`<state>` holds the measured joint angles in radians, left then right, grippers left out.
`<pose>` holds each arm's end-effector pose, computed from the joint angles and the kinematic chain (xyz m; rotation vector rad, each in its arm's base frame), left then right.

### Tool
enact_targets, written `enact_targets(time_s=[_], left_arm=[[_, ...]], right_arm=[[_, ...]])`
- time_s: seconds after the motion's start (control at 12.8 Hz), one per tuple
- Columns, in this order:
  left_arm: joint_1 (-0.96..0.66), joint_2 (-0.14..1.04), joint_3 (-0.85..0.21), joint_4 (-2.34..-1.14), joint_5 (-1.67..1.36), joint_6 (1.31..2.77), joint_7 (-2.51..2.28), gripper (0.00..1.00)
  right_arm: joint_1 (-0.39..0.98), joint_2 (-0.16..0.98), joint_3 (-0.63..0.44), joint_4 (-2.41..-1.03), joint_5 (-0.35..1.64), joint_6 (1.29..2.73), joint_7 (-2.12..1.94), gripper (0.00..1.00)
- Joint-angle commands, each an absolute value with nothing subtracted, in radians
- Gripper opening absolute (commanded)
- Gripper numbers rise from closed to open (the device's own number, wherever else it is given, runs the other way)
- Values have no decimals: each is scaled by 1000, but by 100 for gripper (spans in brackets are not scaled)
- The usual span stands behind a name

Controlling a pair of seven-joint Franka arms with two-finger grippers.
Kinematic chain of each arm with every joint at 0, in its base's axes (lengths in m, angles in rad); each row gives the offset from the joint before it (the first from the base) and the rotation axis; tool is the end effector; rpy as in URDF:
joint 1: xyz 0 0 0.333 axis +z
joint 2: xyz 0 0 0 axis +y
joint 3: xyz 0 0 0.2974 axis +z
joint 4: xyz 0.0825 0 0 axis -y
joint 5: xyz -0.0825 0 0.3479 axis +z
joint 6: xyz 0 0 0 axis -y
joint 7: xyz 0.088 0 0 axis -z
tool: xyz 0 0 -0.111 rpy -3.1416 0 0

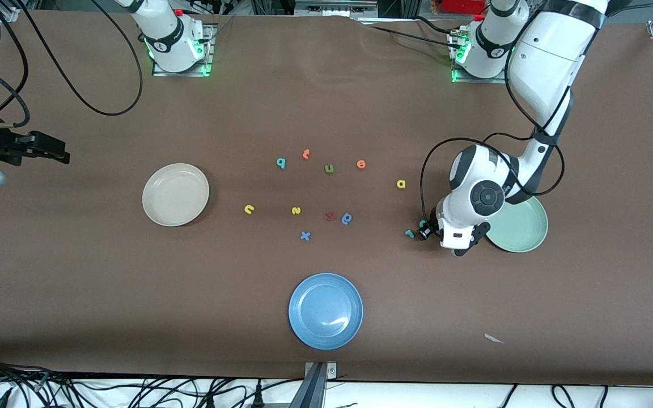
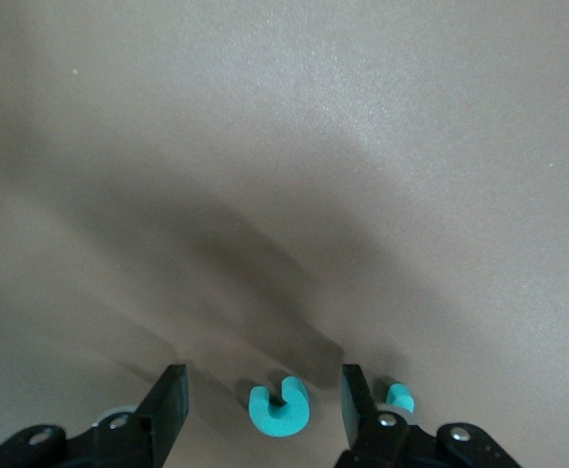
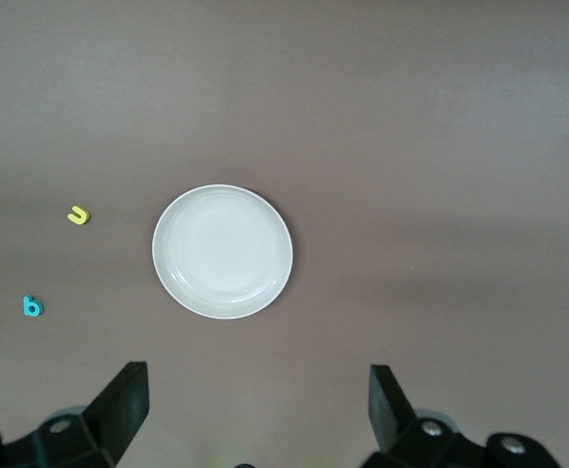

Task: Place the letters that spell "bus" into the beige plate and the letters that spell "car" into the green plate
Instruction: 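Reach the left gripper to the teal letter c and grasp it, then drop the teal c on the green plate while the right gripper reaches out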

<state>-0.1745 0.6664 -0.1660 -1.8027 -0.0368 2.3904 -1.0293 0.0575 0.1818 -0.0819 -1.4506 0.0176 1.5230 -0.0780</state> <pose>0.5770 -0.1986 0.1824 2.8677 1.1255 -0.2096 0.5624 -0.0077 0.5519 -3.1275 -0.0845 0.1699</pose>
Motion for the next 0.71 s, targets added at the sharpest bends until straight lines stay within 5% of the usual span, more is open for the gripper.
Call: enact_targets(time_s=[0.0,0.63], left_arm=[[-192,670,-161,-1792,-48,2393,-1066,67],[-199,680,-161,-1790,-43,2388,-1063,23]], right_arm=[[58,189,-75,-1447,23,1545,-63,100],[60,198,-25,-1463,21,1592,-20,100]])
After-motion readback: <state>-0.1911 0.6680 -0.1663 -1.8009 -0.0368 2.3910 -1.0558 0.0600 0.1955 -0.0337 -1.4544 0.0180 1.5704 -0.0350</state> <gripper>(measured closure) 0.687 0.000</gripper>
